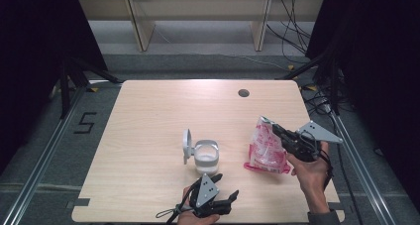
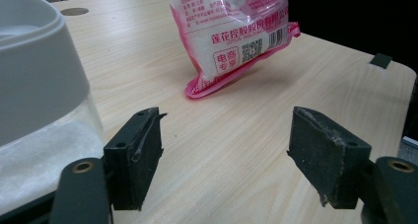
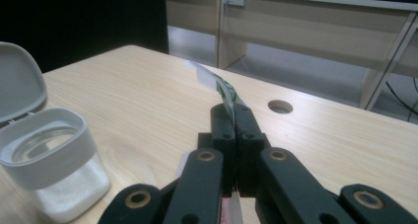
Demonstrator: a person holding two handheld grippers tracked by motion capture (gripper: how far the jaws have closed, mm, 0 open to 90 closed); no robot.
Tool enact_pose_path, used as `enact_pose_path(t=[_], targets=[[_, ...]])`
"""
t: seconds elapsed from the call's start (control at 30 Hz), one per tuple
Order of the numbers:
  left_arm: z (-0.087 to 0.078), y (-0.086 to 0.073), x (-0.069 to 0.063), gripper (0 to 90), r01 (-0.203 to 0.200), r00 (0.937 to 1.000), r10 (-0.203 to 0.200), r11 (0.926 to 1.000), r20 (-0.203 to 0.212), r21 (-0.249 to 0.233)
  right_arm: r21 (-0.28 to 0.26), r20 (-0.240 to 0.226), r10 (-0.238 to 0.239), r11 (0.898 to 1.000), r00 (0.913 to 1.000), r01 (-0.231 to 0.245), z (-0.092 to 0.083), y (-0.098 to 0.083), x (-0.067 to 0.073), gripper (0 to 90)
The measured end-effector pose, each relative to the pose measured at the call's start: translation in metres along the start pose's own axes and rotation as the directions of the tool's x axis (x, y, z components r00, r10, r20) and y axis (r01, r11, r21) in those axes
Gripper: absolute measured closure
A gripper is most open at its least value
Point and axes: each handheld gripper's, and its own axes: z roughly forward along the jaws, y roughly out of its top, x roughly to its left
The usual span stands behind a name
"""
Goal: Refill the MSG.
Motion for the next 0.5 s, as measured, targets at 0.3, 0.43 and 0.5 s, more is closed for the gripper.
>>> enact_pose_path(t=[0.3,0.43,0.5], targets=[[-0.020,0.003,0.015,26.9,-0.006,1.0000,0.006,1.0000,0.005,-0.005,0.009,0.042,-0.011,1.000,0.9991,0.011,0.002,-0.006,-0.004,90.0],[-0.026,0.003,0.023,26.9,-0.010,0.9999,0.010,0.9999,-0.005,0.005,0.031,0.030,0.001,1.000,0.9996,-0.002,0.002,-0.007,-0.004,90.0],[-0.030,0.003,0.029,26.8,-0.031,0.9995,0.031,0.9995,-0.010,0.009,0.032,0.033,0.001,0.999,0.9994,-0.002,0.003,-0.008,-0.005,90.0]])
